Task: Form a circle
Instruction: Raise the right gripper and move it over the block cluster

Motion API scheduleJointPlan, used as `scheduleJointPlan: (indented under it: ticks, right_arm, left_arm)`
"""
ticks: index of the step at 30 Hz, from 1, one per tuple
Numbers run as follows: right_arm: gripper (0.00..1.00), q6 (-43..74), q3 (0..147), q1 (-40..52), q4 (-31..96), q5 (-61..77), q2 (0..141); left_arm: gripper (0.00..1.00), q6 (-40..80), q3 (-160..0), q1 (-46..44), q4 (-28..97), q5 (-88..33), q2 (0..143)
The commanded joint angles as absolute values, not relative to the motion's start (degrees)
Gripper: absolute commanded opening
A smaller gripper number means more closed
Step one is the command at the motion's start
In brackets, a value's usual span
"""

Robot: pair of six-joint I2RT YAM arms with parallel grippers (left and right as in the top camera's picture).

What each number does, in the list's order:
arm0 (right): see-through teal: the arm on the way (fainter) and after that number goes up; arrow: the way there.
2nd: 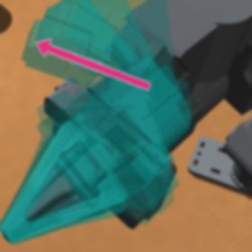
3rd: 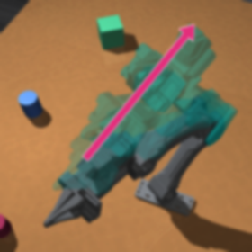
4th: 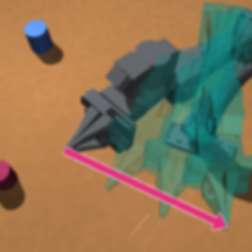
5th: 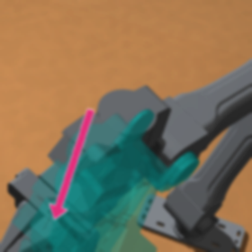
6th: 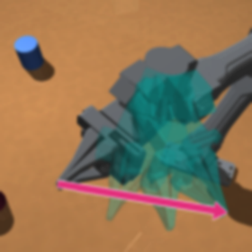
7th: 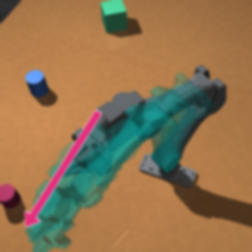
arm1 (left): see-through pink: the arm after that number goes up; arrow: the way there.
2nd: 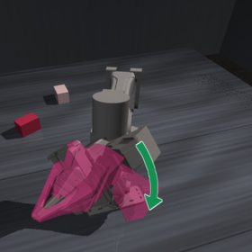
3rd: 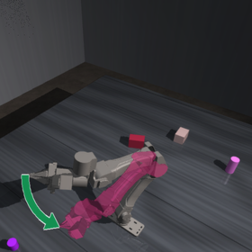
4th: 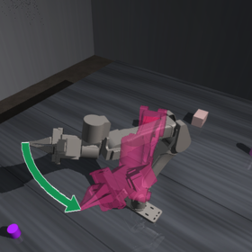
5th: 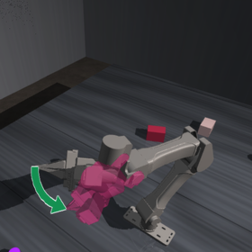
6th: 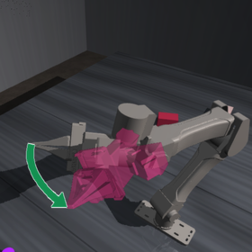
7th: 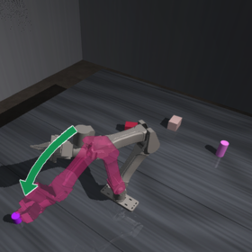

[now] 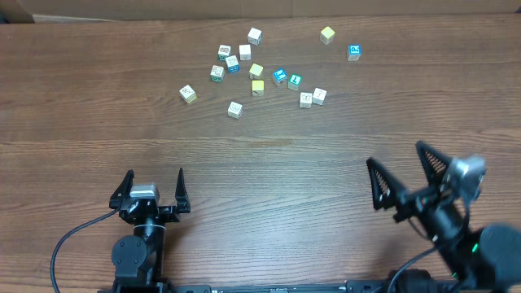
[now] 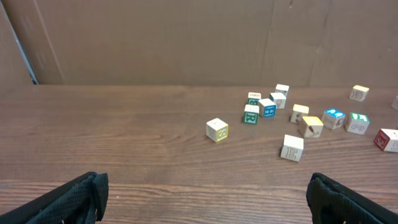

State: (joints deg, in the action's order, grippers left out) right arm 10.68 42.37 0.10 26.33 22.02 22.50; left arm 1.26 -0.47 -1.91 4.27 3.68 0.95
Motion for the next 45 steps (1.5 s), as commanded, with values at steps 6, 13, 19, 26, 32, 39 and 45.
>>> scheduleJointPlan:
  ticks: [6,13,19,26,32,39,45]
  right_arm:
    - [1.0,7.66,79.37,0.25,43.07,20.67,54.63]
    - [1.0,5.48,121.27,0.25,70.7,19.11,85.8]
    - [1.0,5.5,133.99,0.27,78.41,19.27,100.49]
    - [1.0,5.82,133.47,0.27,77.73,20.27,109.14]
    - [0.22,6.17,133.36,0.64,78.28,22.17,114.83]
    - [0.04,8.14,132.4,3.49,79.0,21.76,120.99]
    - [0.11,12.19,129.45,7.64,76.86,14.76,123.66]
  left_arm:
    - [0.99,0.25,-0.27,-2.28,4.1,3.36,0.27]
    - [1.0,0.25,-0.27,-2.28,4.1,3.36,0.27]
    - [1.0,0.25,-0.27,-2.28,4.1,3.36,0.27]
    - [1.0,0.25,-0.27,-2.28,4.1,3.36,0.27]
    - [0.99,0.25,-0.27,-2.28,4.1,3.36,0.27]
    - [1.0,0.25,-0.27,-2.28,4.1,3.36,0.27]
    - [1.0,0.25,-0.27,-2.28,4.1,3.36,0.27]
